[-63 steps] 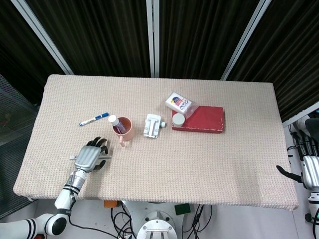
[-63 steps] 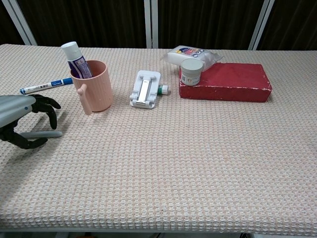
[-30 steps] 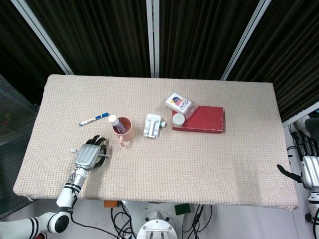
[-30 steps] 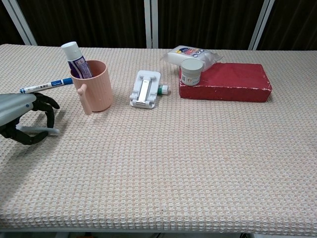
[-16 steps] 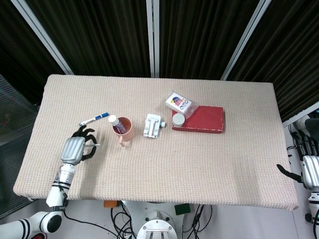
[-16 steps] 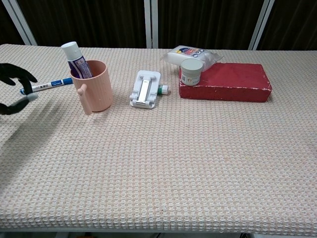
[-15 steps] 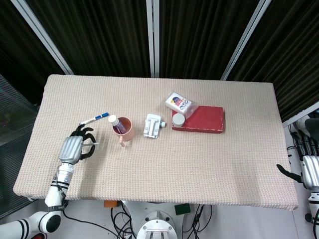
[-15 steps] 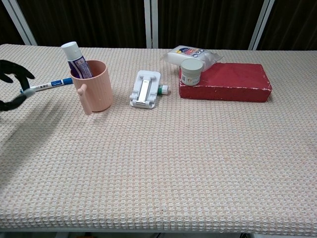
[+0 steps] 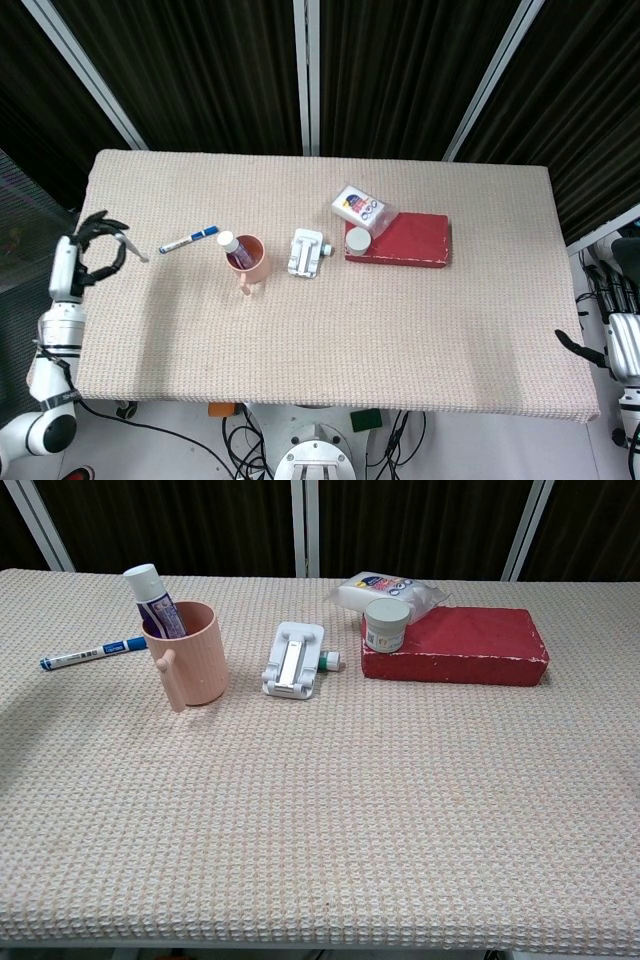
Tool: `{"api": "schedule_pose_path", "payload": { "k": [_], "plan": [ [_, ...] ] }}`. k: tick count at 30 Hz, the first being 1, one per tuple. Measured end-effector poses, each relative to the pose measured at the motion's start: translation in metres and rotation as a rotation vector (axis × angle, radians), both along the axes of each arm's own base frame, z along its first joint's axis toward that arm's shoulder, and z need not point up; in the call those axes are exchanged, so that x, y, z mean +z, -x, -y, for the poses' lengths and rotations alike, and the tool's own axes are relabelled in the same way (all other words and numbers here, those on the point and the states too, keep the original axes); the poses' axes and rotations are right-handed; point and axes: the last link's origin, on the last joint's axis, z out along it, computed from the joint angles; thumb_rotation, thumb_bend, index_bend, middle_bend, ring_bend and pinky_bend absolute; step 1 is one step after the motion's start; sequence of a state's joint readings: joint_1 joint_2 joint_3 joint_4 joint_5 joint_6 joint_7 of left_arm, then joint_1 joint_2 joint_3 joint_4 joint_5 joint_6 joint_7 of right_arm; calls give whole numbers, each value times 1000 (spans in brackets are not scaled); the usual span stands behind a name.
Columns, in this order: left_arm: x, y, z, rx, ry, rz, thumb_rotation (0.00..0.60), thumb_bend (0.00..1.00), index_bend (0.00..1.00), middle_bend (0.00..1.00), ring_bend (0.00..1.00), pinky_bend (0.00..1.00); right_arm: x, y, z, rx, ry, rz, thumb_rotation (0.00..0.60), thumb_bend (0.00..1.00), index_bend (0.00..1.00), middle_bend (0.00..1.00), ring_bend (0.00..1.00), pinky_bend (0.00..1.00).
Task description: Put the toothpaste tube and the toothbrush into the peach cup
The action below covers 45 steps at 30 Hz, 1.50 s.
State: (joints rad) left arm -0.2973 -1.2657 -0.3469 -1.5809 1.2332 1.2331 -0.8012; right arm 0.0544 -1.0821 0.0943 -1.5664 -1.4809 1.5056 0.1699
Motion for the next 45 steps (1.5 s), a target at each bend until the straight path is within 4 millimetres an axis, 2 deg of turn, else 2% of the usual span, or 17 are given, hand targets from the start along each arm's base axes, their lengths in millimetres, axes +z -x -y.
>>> {"api": "schedule_pose_path", "payload": {
  "k": [2,8,11,14,19,26,36,45],
  "plan": [
    [16,-9,-4,-24,-25,25,600,443,657,401,131,276,1,0,0,1,2,1,600,342,0,0,0,0],
    [46,-45,-12,-110,-44,79,600,444,663,401,131,270,1,0,0,1,5,3,600,341,0,0,0,0],
    [57,-68,-13,-154,-29,113,600,446,693,401,131,266,2,0,1,0,6,3,600,341,0,0,0,0],
    [57,-91,-15,-191,16,156,600,447,702,401,131,265,1,0,2,0,4,2,600,341,0,0,0,0],
    [46,-123,-25,-252,115,191,600,447,704,401,130,256,1,-3,3,7,-1,2,600,341,0,0,0,0],
    [11,-154,-41,-298,240,236,600,447,708,401,131,250,4,-7,3,12,-2,4,600,342,0,0,0,0],
    [-30,-157,-57,-261,334,214,600,446,710,401,130,247,1,-8,6,5,-10,-4,600,342,0,0,0,0],
    [-47,-143,-61,-212,351,181,600,446,711,400,130,241,-1,0,6,-31,-14,-5,600,342,0,0,0,0]
  ]
}}
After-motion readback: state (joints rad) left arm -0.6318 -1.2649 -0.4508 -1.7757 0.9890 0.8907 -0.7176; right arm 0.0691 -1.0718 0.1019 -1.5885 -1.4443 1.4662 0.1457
